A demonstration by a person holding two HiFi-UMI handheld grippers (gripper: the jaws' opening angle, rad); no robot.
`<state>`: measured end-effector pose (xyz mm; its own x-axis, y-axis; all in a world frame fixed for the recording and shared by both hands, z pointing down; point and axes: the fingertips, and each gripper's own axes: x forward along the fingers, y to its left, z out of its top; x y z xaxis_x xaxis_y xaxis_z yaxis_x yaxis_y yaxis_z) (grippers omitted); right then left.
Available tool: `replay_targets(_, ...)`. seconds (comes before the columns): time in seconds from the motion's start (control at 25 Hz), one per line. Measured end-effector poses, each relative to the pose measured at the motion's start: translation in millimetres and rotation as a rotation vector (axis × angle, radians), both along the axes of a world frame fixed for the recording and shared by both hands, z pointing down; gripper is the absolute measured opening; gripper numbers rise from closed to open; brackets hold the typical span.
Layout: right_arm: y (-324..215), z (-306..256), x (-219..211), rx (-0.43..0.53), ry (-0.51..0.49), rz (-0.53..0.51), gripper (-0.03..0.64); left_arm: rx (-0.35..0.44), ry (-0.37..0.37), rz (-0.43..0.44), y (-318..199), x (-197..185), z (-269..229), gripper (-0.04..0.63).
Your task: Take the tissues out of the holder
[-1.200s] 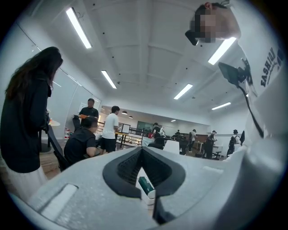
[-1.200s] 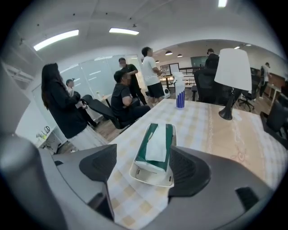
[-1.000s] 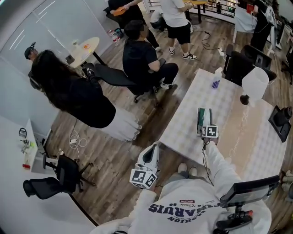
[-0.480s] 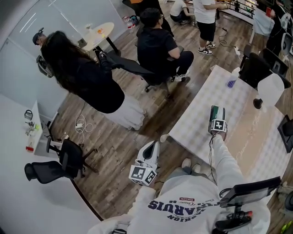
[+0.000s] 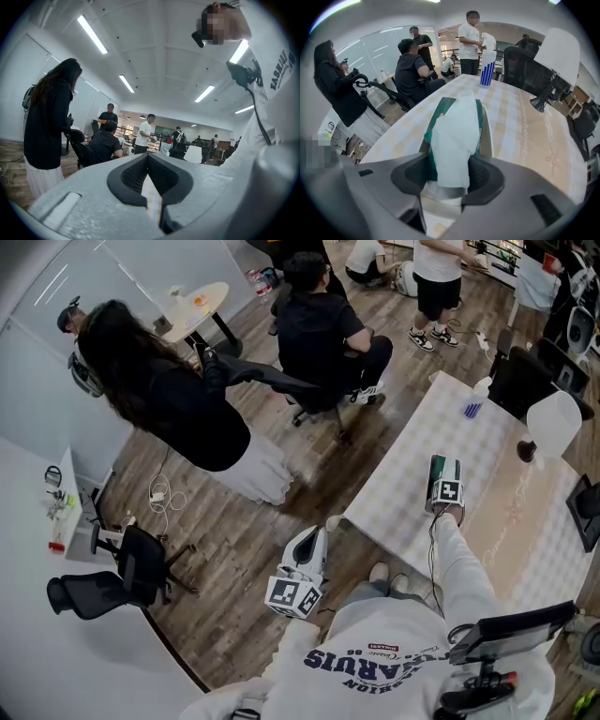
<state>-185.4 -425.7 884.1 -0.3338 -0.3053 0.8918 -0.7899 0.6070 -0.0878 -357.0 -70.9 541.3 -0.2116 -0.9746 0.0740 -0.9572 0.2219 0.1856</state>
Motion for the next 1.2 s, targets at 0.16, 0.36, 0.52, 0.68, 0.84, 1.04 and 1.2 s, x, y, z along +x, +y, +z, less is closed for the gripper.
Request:
replay_targets(0.16, 0.1, 0.5, -0.2, -0.005, -0.003, -0.004, 0.207, 0.004, 0.003, -0.002, -0.5, -2.2, 1.7, 0.005)
replay_targets(0.36, -0.5, -5.5, 0.7, 0.010, -0.002, -0.010, 0.207, 0.008, 0.003, -0.005, -2.4, -3.6, -1.7, 0.005)
replay_targets(0.52, 2.2, -10.8, 0.2, 0.034, 0.000, -0.045, 0.207, 0.013, 0.000, -0.003, -2.8, -1.6, -4.0, 0.005)
replay_targets(0.68, 8.7, -18.3, 0.9, 0.033, -0.023, -0.035, 0.207, 0.014, -0.003, 0.004, -1.5, -0.2, -7.1, 0.005)
replay_targets(0.84, 11.8, -27.4, 0.8, 0.028, -0.064, -0.042, 0.207, 0.020, -0.016, 0.032, -7.4, 8.6, -12.6, 0.005)
replay_targets(1.04, 9.7, -40.3, 5.3, 0.031, -0.099, -0.047, 0.207, 0.023, -0.033, 0.087, -26.4, 23.0, -11.0, 0.005)
replay_targets(1.2, 13.1, -60.9, 3.1, 0.073, -0.113, -0.106, 0.208, 0.026, -0.051, 0.137, -39.0, 36.8, -14.0, 0.005)
